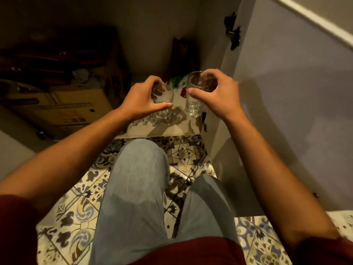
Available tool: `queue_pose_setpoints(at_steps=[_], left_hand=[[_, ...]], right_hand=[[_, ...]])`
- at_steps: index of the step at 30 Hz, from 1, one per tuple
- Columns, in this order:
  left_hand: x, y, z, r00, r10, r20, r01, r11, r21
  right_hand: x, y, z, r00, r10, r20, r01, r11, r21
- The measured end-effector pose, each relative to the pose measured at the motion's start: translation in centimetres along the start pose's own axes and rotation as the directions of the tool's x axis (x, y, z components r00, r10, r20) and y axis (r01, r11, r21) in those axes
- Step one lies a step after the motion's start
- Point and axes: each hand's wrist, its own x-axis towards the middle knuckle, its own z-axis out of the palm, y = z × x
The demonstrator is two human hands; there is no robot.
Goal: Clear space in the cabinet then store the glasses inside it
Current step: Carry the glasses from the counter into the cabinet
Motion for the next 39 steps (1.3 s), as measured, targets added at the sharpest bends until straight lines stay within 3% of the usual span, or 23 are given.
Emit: queue_pose_setpoints(at_steps=[12, 21, 27, 32, 39], left_hand=[[0.3, -0.6, 0.7, 0.987, -0.139, -0.076, 0.137, 0.990, -0.031], [2.7, -1.9, 1.3, 0.991, -0.132, 0.028, 0.132, 0.991, 0.003], [4.7, -4.6, 3.0, 0.978, -0.183, 0.103, 0.185, 0.983, -0.005], [6.5, -7.5, 4.4, 0.947, -0.292, 0.135, 0.312, 0.937, -0.160], [9.0, -11.3, 7.7, 0.940, -0.327, 0.095, 0.339, 0.923, -0.181]], right_hand=[[-0.7, 2.3, 0.2, 0.999, -0.011, 0.036, 0.010, 0.999, 0.048], [0.7, 4.6, 1.7, 0.997, 0.006, 0.072, -0.008, 1.000, 0.026], [3.3, 6.1, 3.2, 0.992, 0.083, 0.096, -0.082, 0.997, -0.016], [5.2, 7.7, 6.7, 0.967, 0.220, 0.131, -0.219, 0.975, -0.025], [6.8, 10.6, 9.9, 0.954, 0.244, 0.174, -0.273, 0.947, 0.169]])
